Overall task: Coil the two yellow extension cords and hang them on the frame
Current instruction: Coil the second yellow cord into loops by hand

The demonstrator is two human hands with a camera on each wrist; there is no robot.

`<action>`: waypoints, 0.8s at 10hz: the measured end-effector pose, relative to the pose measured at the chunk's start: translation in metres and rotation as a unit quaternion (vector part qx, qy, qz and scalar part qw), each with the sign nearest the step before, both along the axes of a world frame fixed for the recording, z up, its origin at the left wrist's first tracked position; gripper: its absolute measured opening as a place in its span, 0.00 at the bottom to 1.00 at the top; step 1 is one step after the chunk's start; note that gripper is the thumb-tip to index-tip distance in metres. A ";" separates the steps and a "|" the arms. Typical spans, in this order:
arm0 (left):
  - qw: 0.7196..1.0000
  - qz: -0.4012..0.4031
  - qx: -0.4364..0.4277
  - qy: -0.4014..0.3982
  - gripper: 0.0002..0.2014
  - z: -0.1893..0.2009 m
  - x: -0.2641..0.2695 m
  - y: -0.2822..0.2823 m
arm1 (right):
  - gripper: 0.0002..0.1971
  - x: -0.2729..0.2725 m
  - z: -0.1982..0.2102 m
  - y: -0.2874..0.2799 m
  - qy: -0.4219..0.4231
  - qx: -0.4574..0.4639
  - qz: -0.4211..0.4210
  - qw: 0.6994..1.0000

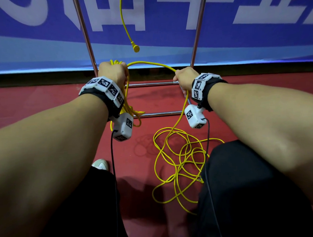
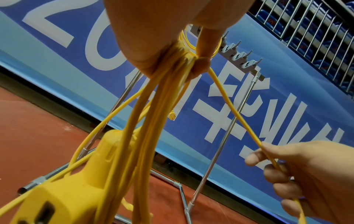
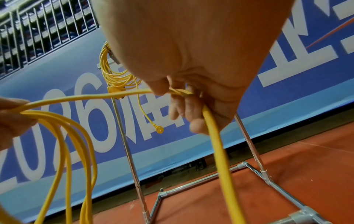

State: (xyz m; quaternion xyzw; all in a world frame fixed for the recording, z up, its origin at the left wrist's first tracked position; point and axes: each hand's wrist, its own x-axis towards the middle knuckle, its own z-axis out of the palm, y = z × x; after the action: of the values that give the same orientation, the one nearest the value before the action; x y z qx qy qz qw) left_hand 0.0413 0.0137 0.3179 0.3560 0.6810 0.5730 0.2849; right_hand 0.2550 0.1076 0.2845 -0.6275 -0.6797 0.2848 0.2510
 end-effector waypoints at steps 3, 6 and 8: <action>0.999 0.012 0.020 0.038 0.11 -0.006 -0.004 0.006 | 0.15 -0.007 0.006 -0.016 -0.173 0.043 0.080 0.981; 0.992 -0.092 0.004 0.090 0.11 -0.018 0.004 0.007 | 0.15 -0.064 0.026 -0.052 -0.055 0.177 0.257 0.948; 0.991 -0.122 -0.009 0.050 0.09 -0.012 0.006 0.002 | 0.11 -0.069 0.020 -0.042 0.120 0.184 0.195 0.956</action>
State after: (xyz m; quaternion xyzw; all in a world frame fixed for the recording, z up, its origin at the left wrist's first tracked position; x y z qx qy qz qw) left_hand 0.0478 0.0157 0.3062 0.4620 0.6511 0.5091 0.3216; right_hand 0.1858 0.0652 0.3041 -0.3874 -0.7943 0.2713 0.3814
